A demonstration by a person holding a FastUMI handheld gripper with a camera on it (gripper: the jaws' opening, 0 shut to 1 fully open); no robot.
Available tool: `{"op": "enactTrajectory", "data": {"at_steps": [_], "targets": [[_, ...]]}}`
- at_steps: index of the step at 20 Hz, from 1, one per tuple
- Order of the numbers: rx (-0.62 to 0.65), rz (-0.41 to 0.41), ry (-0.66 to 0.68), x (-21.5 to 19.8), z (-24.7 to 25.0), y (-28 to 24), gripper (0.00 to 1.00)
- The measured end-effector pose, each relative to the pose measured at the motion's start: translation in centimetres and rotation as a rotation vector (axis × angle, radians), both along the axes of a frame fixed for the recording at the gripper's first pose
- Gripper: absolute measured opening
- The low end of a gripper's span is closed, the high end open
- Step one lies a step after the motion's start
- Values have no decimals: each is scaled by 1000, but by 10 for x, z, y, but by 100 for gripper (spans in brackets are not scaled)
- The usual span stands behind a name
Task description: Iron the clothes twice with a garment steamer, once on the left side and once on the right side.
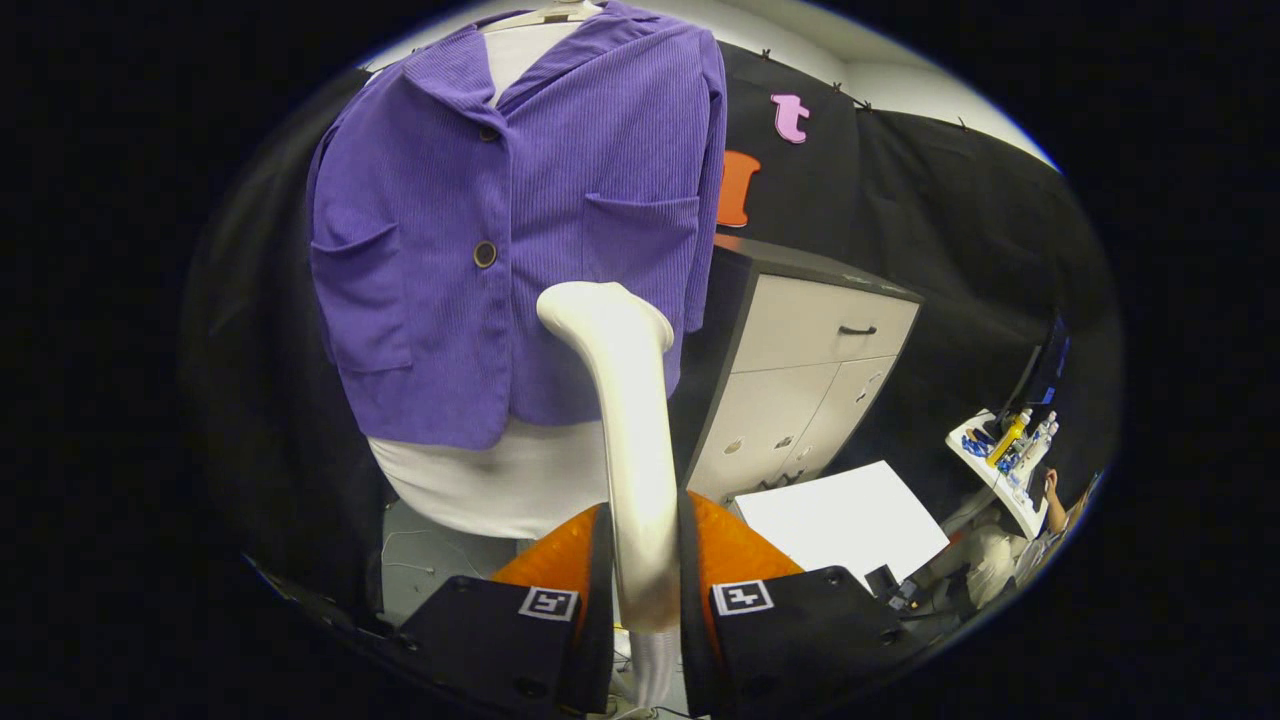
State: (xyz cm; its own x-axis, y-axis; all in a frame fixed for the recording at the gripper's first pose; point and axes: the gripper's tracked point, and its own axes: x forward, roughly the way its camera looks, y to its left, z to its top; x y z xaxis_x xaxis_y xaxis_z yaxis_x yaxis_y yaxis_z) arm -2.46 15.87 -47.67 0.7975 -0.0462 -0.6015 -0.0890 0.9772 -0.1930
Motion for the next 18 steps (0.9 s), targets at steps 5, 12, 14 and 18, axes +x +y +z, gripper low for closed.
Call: {"op": "enactTrajectory", "data": {"at_steps": [5,12,14,18], "targets": [[-18,4,51,-12,-30,-1,36],[-16,-13,79,-37,-34,-18,36],[-2,-25,59,-37,-20,-20,36],[37,-27,-8,-30,24,-16,35]]}}
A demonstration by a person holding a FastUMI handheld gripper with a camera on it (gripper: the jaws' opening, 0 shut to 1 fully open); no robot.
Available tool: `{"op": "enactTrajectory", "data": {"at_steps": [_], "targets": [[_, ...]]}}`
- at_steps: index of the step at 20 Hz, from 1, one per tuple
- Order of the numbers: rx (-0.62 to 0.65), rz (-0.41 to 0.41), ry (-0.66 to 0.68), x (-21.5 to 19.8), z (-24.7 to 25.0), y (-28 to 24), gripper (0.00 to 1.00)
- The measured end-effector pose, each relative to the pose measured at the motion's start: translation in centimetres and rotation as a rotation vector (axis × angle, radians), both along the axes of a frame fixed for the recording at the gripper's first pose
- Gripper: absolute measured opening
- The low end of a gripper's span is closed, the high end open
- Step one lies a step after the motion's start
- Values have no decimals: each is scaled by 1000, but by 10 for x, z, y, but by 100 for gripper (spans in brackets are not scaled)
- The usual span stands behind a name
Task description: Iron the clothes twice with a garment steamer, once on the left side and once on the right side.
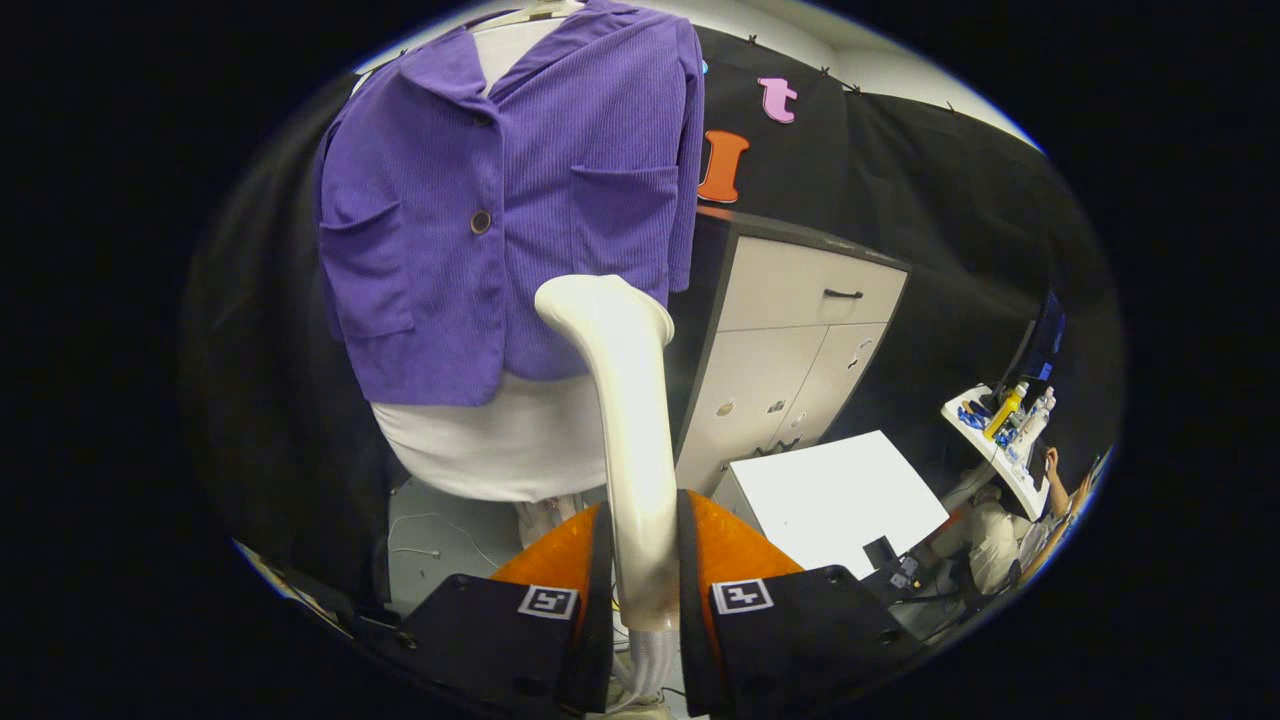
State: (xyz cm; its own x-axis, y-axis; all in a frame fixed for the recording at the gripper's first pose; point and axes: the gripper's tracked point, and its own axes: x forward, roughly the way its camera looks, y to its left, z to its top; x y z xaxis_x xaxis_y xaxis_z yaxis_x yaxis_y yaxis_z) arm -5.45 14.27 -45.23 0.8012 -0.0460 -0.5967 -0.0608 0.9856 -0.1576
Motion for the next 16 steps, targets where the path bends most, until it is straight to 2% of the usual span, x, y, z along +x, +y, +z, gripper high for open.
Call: {"op": "enactTrajectory", "data": {"at_steps": [5,16], "targets": [[-22,30,-148,17,77,21,35],[66,114,-392,40,212,103,35]]}}
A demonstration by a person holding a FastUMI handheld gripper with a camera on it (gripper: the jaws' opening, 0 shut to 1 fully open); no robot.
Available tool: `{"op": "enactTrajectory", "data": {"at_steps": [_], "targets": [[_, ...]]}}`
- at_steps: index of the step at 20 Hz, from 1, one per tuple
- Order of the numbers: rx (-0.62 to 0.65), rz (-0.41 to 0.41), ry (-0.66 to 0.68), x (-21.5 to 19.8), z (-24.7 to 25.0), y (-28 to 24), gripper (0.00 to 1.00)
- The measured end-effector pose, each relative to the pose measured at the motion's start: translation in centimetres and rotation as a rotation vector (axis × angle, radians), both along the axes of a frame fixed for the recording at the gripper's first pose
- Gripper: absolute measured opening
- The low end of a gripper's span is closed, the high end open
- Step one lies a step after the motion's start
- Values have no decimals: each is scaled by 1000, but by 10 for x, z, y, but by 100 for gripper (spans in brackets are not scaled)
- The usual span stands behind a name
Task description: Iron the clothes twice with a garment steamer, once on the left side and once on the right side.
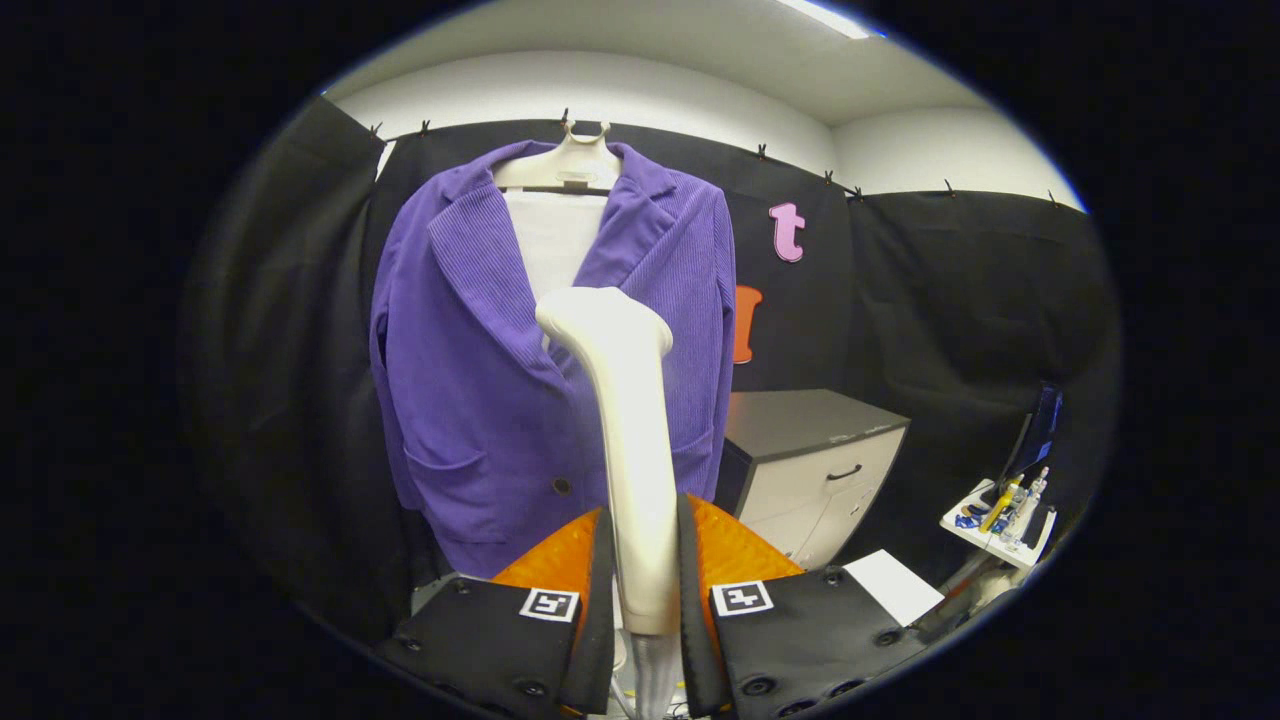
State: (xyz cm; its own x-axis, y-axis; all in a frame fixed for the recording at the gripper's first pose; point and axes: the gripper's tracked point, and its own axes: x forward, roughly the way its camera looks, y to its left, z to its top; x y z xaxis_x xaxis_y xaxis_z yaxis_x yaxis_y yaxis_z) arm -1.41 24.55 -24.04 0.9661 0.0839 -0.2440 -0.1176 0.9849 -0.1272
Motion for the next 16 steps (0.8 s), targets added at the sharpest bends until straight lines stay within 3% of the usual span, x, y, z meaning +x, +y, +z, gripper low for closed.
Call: {"op": "enactTrajectory", "data": {"at_steps": [7,16], "targets": [[1,83,-108,11,45,61,35],[-53,160,-106,33,37,123,35]]}}
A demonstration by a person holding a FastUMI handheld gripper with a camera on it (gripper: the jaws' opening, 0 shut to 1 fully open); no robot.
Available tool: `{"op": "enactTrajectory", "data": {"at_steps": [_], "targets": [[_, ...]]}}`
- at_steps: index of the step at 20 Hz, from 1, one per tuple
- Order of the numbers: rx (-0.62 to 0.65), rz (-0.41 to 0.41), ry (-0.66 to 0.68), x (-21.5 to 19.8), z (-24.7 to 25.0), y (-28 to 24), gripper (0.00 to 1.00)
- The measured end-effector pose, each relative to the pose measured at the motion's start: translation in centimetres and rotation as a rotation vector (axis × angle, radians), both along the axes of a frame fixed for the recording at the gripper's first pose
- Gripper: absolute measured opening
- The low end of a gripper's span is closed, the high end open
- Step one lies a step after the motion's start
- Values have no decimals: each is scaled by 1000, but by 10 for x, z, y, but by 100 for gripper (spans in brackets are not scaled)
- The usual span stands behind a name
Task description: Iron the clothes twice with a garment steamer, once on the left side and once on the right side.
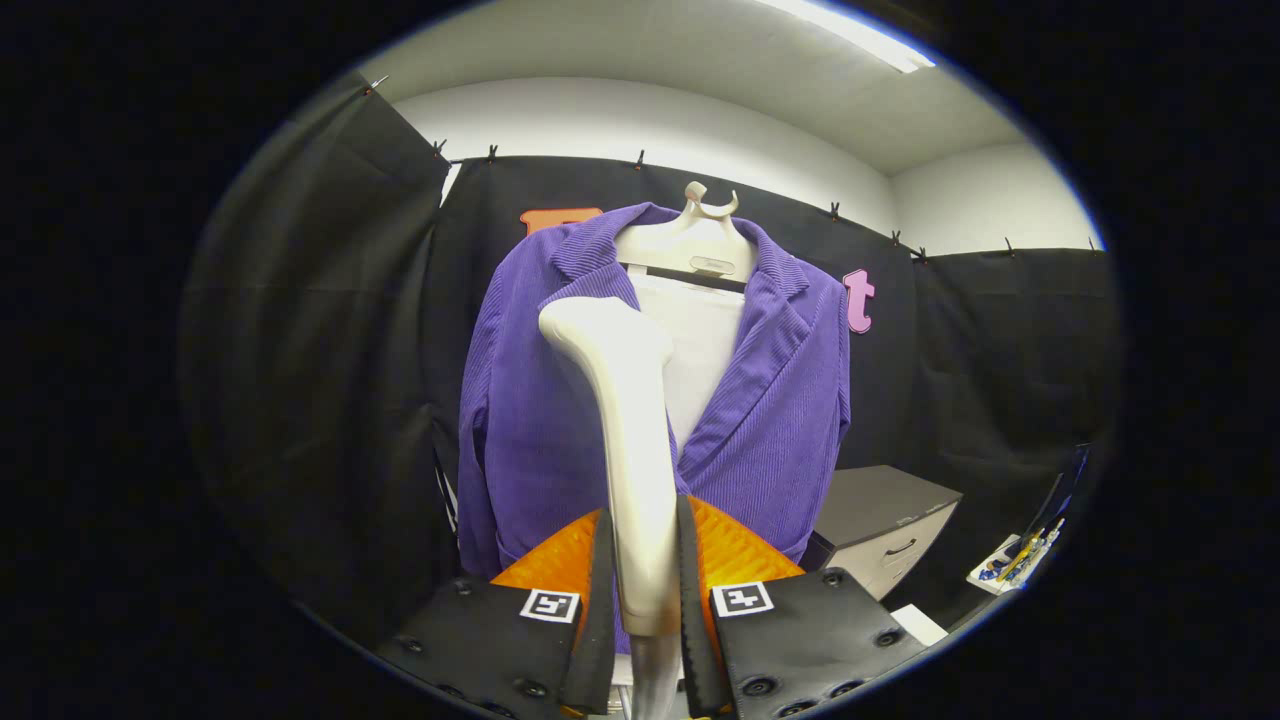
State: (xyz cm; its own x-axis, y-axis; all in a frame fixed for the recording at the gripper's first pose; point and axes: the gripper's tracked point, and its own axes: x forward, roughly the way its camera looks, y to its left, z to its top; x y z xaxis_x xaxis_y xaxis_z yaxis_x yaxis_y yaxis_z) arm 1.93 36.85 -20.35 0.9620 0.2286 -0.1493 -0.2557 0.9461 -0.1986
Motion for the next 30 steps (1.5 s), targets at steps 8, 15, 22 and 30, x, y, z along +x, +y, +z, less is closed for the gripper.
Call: {"op": "enactTrajectory", "data": {"at_steps": [8,15,22,30], "targets": [[-64,-31,13,-4,-28,-8,35],[-82,-38,70,-18,-60,-18,35],[-122,-37,109,-29,-88,-32,35],[-155,-29,170,-50,-123,-45,35]]}}
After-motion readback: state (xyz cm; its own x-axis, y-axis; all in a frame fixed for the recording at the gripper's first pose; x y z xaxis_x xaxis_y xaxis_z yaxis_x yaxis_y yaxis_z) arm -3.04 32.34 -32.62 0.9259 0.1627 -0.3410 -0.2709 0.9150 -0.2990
